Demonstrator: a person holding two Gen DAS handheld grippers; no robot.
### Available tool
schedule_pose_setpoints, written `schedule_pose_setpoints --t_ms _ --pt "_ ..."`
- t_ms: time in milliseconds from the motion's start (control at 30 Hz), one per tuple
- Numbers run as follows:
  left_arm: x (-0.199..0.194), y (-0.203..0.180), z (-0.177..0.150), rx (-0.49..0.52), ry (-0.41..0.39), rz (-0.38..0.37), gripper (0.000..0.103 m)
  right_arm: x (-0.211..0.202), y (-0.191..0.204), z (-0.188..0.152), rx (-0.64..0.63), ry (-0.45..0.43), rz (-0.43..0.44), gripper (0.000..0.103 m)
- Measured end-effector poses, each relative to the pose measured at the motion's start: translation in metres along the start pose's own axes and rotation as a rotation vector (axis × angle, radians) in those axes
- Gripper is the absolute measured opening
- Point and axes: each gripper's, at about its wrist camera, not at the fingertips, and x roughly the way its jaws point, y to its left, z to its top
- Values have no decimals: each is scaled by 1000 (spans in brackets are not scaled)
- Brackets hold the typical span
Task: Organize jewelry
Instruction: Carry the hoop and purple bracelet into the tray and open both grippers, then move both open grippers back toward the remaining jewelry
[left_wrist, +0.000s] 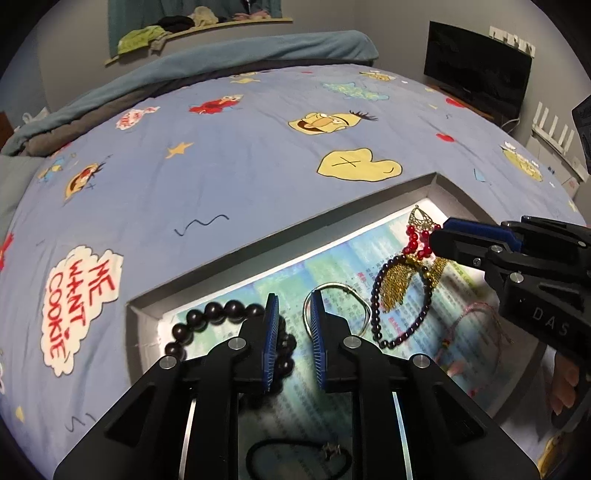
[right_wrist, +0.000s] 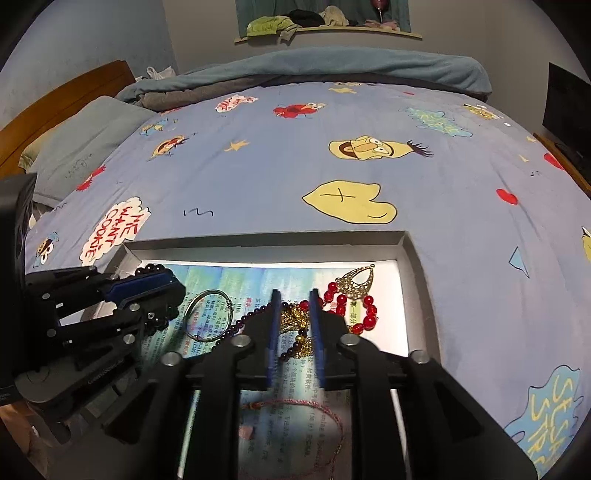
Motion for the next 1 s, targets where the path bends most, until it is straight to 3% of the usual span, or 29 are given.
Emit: schedule_pose_setpoints --t_ms 100,133,200,233,267,600,667,1000 --pt "-10 3 -4 -13 -18 13 21 -9 0 -2 7 -11 2 26" --pt "-17 6 -7 -24 -28 12 23 -15 0 -4 7 -15 0 32" --pt "-29 9 -11 -38 -42 18 36 -23 2 -7 -1 -30 -8 44" --pt "-35 11 -14 -45 -54 22 51 -31 4 -10 -10 -45 -18 49" --pt "-40 11 -16 -49 -62 24 54 -37 4 -12 -16 -55 -20 51" --pt "-99 8 -43 -56 -121 45 60 -96 14 -38 -45 -129 -36 55" --pt "-109 6 -48 -49 -139 63 73 -106 15 -44 -51 -136 -39 58" --pt "-155 -8 -86 -39 -191 79 80 -156 20 -80 -38 -195 -27 83"
